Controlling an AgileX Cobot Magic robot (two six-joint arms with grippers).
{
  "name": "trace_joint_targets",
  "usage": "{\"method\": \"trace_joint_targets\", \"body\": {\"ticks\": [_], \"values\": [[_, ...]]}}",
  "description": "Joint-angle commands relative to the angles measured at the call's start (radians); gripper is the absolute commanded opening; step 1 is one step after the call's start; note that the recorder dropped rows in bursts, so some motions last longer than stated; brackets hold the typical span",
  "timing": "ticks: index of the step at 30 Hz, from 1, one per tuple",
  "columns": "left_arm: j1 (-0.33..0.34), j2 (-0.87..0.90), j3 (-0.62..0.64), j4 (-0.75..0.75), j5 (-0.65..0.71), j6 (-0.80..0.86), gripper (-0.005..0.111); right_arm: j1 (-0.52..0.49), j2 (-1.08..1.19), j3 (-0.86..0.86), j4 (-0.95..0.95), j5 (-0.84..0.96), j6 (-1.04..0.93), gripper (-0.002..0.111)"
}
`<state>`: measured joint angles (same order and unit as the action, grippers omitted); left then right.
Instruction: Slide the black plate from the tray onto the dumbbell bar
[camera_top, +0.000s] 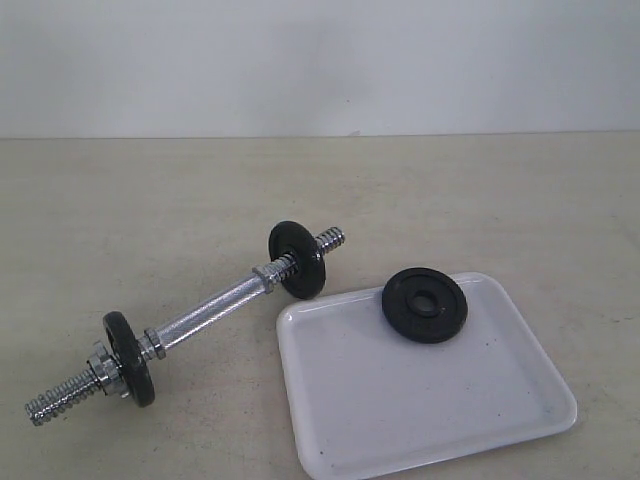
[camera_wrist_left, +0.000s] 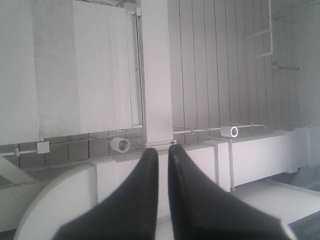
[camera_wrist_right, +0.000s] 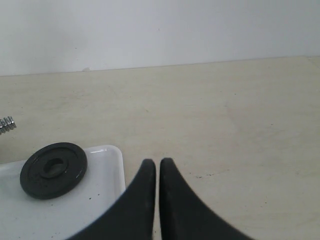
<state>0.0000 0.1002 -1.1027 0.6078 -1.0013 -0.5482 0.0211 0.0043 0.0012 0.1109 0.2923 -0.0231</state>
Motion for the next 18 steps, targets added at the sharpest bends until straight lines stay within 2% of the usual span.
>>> {"method": "trace_joint_targets", "body": {"ticks": [1,4,6,7,8,9,11,15,18], "values": [[0.0,0.006,-0.004,0.017,0.007,-0.013,0.004,0.001,-0.004,-0.001,-0.008,-0.031,-0.003,0.0],[0.0,0.006,-0.004,0.066,0.026,-0.057,0.004,0.001,-0.004,-0.001,0.023,-0.15,0.031,0.0],[0.0,0.006,-0.004,0.151,0.076,-0.121,0.004,0.001,-0.004,-0.001,0.144,-0.304,0.205,0.0],[0.0,0.006,-0.004,0.233,0.123,-0.178,0.004,0.001,-0.004,-0.001,0.263,-0.381,0.379,0.0],[0.0,0.006,-0.004,0.279,0.159,-0.214,0.004,0.001,-0.004,-0.001,0.316,-0.417,0.469,0.0],[0.0,0.006,-0.004,0.357,0.209,-0.286,0.004,0.001,-0.004,-0.001,0.353,-0.473,0.587,0.0],[-0.001,0.006,-0.004,0.458,0.284,-0.389,0.004,0.001,-0.004,-0.001,0.352,-0.533,0.694,0.0],[0.001,0.006,-0.002,0.546,0.347,-0.507,0.004,0.001,-0.004,-0.001,0.352,-0.501,0.696,0.0],[0.001,0.006,0.026,0.556,0.352,-0.538,0.004,0.001,-0.004,-0.001,0.352,-0.443,0.709,0.0]]}}
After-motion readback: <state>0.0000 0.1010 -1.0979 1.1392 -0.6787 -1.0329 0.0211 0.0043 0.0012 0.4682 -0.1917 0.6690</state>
